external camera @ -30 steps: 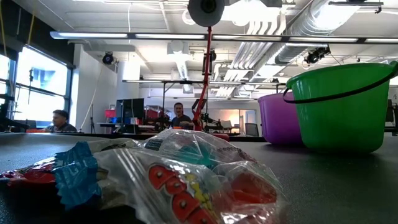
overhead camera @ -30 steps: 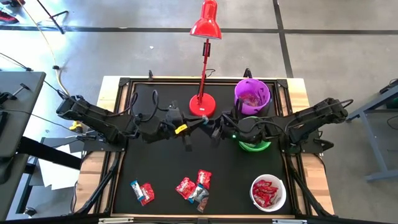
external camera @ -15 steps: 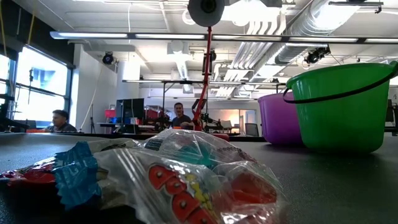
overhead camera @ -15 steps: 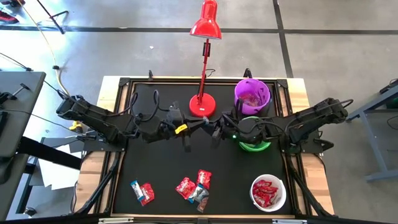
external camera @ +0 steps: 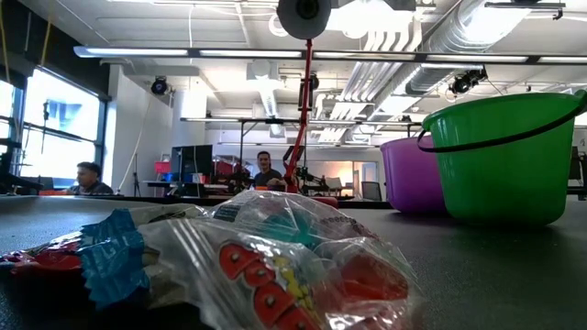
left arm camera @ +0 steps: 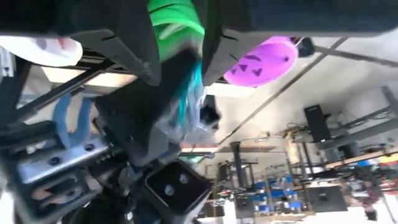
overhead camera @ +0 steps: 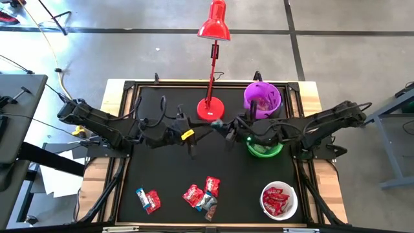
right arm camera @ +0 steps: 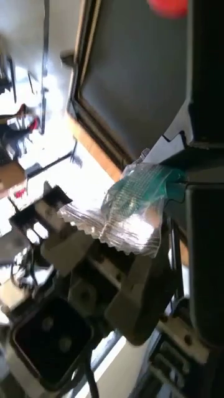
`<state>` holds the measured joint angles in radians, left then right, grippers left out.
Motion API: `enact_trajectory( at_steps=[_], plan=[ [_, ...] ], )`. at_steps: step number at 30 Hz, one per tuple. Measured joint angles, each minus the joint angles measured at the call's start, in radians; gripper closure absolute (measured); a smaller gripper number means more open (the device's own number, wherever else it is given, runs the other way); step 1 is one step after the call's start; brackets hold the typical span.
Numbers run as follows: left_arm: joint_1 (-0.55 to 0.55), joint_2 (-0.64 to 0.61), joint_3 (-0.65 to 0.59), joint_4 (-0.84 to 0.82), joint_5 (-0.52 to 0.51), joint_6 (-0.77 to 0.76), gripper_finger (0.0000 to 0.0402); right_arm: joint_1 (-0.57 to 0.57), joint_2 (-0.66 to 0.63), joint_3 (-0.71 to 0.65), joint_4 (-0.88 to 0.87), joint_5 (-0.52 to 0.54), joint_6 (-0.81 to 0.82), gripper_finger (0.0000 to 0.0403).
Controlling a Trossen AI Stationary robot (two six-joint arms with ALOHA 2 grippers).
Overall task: Organize candy in baskets
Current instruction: Put the blue gummy into the violet bucket
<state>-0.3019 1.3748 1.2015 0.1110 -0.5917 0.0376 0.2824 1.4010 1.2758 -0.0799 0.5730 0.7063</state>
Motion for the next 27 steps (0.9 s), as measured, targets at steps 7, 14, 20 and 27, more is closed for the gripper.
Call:
enact_trajectory(
  at_steps=[7,14,20,27],
  plan=[
    [-0.001,-0.049,-0.001,-0.024,-0.057,-0.032,0.0271,-0.034,-0.133,0.000,-0.338,0.081,0.074,0.0401],
    [-0.001,-0.092,0.000,-0.059,-0.060,-0.131,0.0271,-0.141,-0.250,0.000,-0.728,0.152,0.149,0.0401],
    [-0.001,-0.098,0.000,-0.062,-0.094,-0.165,0.0271,-0.321,-0.296,0.000,-1.022,0.204,0.187,0.0401],
    [0.000,-0.099,0.000,-0.061,-0.147,-0.210,0.0271,-0.571,-0.275,0.000,-1.065,0.176,0.054,0.0401]
  ],
)
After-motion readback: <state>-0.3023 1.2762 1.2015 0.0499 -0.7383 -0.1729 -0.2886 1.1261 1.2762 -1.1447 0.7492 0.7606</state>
